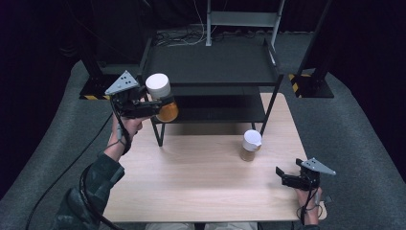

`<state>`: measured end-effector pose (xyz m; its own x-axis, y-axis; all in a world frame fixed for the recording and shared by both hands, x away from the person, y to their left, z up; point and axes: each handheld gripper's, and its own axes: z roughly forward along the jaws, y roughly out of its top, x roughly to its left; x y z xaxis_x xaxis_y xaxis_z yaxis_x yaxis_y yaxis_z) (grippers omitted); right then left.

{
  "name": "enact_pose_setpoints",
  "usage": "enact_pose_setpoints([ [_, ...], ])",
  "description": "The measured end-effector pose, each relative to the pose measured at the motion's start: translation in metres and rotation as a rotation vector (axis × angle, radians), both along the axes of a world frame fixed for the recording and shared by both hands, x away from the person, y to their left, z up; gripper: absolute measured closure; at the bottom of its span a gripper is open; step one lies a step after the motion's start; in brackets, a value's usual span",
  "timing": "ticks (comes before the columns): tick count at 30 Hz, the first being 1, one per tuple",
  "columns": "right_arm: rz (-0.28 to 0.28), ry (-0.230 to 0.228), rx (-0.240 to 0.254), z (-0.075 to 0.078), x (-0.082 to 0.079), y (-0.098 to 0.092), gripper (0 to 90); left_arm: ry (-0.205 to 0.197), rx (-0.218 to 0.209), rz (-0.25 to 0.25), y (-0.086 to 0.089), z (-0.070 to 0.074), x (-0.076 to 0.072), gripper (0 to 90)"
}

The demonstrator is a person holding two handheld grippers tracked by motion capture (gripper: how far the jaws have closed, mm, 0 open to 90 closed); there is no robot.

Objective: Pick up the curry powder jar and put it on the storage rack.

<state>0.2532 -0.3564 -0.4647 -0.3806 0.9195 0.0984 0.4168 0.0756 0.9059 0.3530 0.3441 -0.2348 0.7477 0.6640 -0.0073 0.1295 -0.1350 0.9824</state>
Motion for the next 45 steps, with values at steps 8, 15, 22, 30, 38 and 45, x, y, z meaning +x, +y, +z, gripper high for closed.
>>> enact_pose_setpoints([
  [8,0.000,0.004,-0.002,0.001,0.001,0.000,0.6,-0.015,0.001,-0.007,-0.001,0.012,0.000,34.6],
  [15,-0.003,0.004,-0.007,0.001,0.000,0.001,0.6,-0.017,-0.010,-0.017,-0.003,0.016,0.002,34.6],
  [22,-0.004,0.007,-0.008,0.001,0.001,0.002,0.6,-0.021,-0.008,-0.018,-0.003,0.024,0.004,34.6],
  [30,-0.006,0.008,-0.007,0.001,0.001,0.002,0.6,-0.041,-0.015,-0.020,-0.006,0.032,0.003,34.6],
  [38,-0.006,0.009,-0.009,0.001,0.001,0.002,0.7,-0.065,0.001,-0.029,-0.012,0.047,0.003,34.7],
  [45,-0.008,0.007,-0.007,0.001,0.001,0.002,0.7,-0.086,0.008,-0.027,-0.016,0.058,0.003,34.6],
])
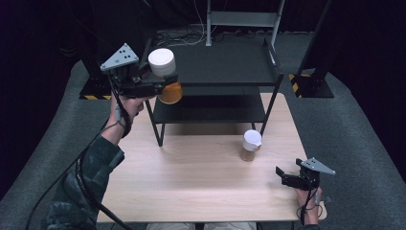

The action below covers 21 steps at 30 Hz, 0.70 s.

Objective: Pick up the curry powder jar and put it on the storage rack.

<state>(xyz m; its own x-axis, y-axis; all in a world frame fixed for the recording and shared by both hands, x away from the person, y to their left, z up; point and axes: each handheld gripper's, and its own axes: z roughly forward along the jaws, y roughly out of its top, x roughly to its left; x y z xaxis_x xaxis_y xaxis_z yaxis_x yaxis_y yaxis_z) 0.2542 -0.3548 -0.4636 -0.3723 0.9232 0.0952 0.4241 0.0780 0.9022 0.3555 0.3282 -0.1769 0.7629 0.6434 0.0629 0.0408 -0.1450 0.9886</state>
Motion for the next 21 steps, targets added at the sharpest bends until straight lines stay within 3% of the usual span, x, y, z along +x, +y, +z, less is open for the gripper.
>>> enact_pose_setpoints([
  [21,0.003,0.000,-0.001,0.000,0.000,0.000,0.7,-0.024,0.004,0.029,-0.019,0.025,0.014,34.7],
])
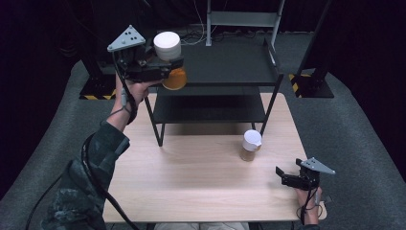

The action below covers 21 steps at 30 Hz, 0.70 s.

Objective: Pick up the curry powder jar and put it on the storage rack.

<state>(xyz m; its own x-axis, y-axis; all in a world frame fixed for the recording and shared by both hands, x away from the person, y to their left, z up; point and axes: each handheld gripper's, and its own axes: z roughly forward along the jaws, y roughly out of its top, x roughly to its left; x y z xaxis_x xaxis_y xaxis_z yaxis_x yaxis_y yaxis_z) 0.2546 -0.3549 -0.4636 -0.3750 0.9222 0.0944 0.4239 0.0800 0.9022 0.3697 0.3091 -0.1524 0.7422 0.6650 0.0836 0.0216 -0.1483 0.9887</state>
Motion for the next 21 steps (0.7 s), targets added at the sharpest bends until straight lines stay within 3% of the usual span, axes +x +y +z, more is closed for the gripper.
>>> enact_pose_setpoints([
  [21,0.002,-0.006,0.006,-0.001,-0.001,-0.001,0.8,0.026,0.014,0.052,-0.020,0.006,0.023,34.7],
])
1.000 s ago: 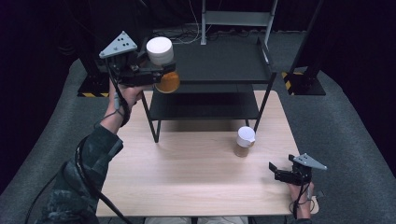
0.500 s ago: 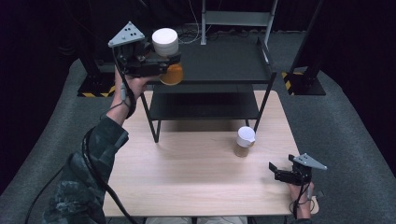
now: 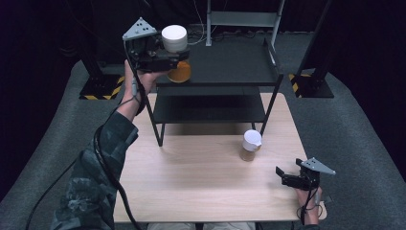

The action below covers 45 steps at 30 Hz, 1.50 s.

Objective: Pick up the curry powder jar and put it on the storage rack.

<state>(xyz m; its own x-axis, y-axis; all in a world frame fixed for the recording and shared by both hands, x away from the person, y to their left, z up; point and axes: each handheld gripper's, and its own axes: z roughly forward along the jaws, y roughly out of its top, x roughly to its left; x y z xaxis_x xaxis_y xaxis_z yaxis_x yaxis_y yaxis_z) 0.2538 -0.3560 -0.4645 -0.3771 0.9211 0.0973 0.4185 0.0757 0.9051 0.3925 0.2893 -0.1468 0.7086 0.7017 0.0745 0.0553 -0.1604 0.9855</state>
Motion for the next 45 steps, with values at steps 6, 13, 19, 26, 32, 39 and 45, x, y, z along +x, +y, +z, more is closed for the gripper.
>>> enact_pose_setpoints([
  [6,0.000,-0.001,0.003,0.000,0.000,0.000,0.7,0.024,0.002,0.027,-0.004,-0.001,0.010,34.7],
  [13,-0.001,-0.003,0.004,-0.001,0.000,0.000,0.7,0.048,-0.001,0.046,-0.004,-0.003,0.019,34.7],
  [19,0.000,-0.002,0.004,0.000,0.000,-0.001,0.7,0.071,-0.004,0.050,-0.004,-0.003,0.027,34.7],
  [26,-0.001,-0.004,0.004,-0.001,0.000,-0.001,0.7,0.087,-0.013,0.049,0.000,-0.002,0.029,34.4],
  [32,-0.003,-0.008,0.007,-0.001,-0.001,-0.001,0.7,0.079,-0.025,0.046,0.001,-0.007,0.029,34.1],
  [39,-0.004,-0.007,0.008,-0.001,-0.001,-0.001,0.7,0.081,-0.016,0.045,0.000,-0.004,0.030,34.1],
  [45,-0.004,-0.009,0.009,-0.001,-0.001,-0.001,0.7,0.078,-0.013,0.049,-0.001,-0.004,0.029,34.1],
])
